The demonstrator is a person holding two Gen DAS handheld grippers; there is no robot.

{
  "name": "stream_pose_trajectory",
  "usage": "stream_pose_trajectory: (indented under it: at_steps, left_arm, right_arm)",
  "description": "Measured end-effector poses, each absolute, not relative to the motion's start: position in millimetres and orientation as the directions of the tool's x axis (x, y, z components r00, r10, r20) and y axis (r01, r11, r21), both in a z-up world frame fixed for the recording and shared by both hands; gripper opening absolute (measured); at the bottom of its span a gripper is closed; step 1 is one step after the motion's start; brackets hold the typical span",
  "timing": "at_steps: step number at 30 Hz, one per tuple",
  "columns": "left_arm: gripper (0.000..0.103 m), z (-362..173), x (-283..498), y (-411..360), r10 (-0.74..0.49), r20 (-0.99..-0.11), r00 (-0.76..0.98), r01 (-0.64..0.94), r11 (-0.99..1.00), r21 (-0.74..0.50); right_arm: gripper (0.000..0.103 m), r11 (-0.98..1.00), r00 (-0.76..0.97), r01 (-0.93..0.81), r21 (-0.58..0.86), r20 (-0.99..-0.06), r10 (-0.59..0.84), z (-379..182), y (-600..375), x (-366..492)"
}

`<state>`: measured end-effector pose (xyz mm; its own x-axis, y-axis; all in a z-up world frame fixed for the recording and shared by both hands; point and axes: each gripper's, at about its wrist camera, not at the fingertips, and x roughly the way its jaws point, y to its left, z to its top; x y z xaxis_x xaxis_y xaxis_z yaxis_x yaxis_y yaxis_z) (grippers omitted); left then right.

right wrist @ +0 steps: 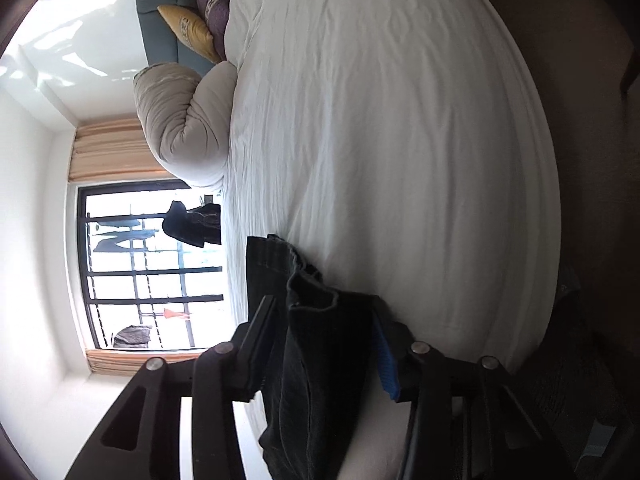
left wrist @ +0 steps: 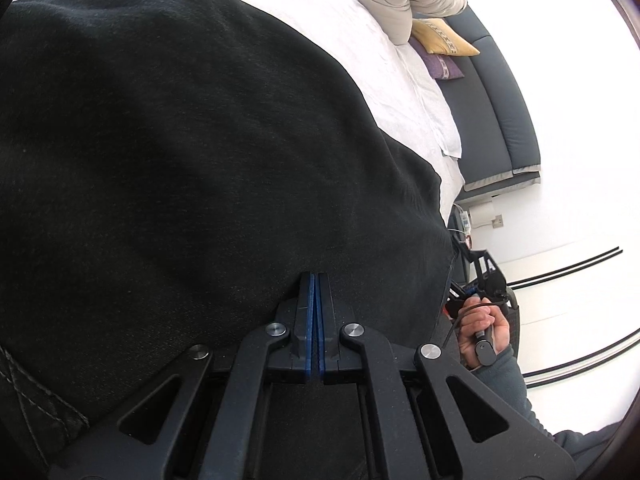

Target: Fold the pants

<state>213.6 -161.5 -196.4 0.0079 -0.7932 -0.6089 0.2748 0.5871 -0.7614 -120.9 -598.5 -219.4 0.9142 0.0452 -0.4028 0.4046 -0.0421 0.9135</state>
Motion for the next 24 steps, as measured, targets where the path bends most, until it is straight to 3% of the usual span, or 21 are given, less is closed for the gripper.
stream_pose_trajectory:
  at_steps: [2,8,24]
  left_arm:
    - [0.000,-195.7,212.8,-162.6,-0.792,-0.611,0.009,0.277,0.589,-0.759]
    - [0.000,-194.1,213.1,-163.0,-0.790,-0.613,0.010,0.277,0.591,-0.758]
    - [0.000,-193.7,213.2,-163.9,-0.792,-0.610,0.010,0.276,0.589,-0.760]
  right_arm:
    - [0.030,-0.016,0.906,0.420,0.907,-0.419,0.062,-220.3,-598.2,-120.4]
    - [0.020,0.019,0.916,0.393,0.919,-0.394,0.077,-214.5,-598.2,-116.2]
    - [0.015,0.150,0.875,0.469,0.871,-0.481,0.054,-181.7,-593.8,-107.1]
